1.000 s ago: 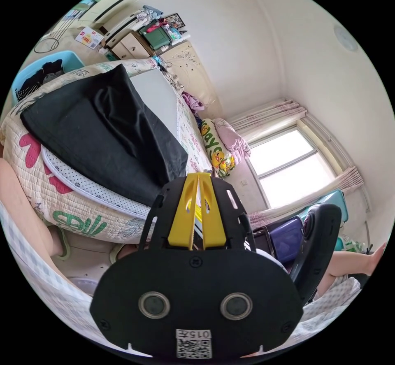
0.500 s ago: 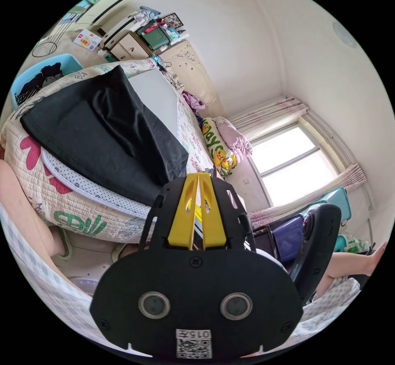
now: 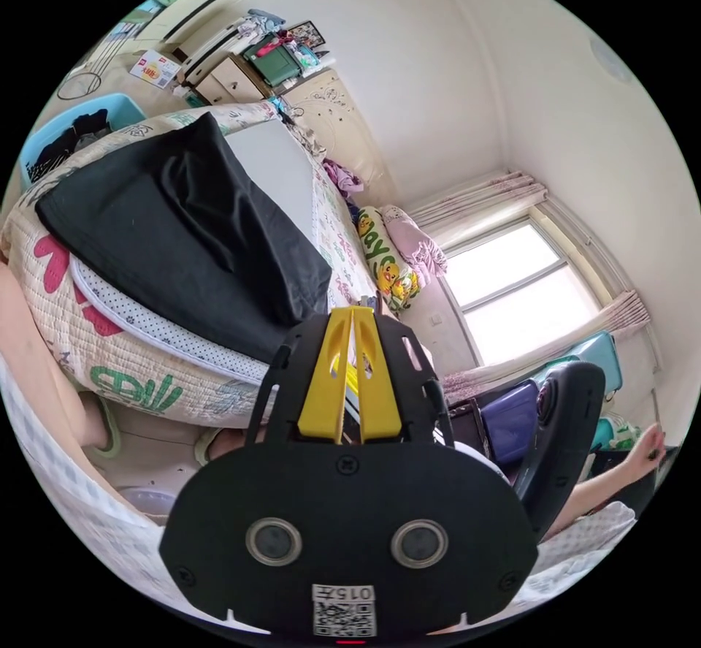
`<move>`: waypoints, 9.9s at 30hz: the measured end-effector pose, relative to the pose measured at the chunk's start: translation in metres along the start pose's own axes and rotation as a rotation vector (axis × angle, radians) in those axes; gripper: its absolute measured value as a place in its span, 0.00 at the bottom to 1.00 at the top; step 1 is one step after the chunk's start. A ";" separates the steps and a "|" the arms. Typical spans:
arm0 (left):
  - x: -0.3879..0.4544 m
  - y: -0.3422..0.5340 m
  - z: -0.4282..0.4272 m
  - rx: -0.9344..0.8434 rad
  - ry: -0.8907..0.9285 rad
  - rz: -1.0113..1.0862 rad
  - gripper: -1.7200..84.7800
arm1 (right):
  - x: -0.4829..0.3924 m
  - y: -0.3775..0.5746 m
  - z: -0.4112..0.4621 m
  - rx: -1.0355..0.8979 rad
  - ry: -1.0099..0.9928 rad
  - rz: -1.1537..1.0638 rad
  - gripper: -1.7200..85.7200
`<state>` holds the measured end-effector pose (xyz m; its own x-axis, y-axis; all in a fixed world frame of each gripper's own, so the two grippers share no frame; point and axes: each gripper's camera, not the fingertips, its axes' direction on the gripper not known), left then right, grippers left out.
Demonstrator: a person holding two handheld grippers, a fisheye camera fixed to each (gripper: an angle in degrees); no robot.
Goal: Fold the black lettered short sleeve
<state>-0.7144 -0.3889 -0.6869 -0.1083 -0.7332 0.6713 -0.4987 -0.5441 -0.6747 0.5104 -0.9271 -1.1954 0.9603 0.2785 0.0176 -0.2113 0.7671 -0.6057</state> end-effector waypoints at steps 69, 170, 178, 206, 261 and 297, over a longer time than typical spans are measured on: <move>-0.033 -0.094 0.163 -0.404 -0.513 0.526 0.17 | -0.093 0.221 0.522 -0.130 -0.717 0.156 0.14; -0.282 -0.353 -0.027 -0.092 -0.142 -0.095 0.11 | -0.367 -0.106 0.303 -0.152 -0.577 -0.485 0.15; -0.323 -0.411 0.034 -0.122 -0.133 -0.217 0.12 | -0.388 -0.137 0.325 -0.179 -0.456 -0.515 0.07; -0.217 -0.356 -0.009 -0.233 -0.510 0.108 0.02 | -0.316 -0.014 0.313 -0.125 -0.785 -0.476 0.02; 0.137 -0.057 0.371 -0.581 -0.502 0.914 0.13 | 0.056 0.460 0.502 -0.040 -0.544 0.574 0.13; 0.132 -0.328 0.392 -0.389 0.016 0.474 0.04 | 0.045 0.372 0.258 0.356 -0.456 0.435 0.03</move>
<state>-0.2281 -0.4671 -0.4967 -0.4070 -0.8510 0.3318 -0.6698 0.0311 -0.7419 0.4279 -0.4794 -1.2146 0.6204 0.7554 0.2108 -0.6786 0.6518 -0.3386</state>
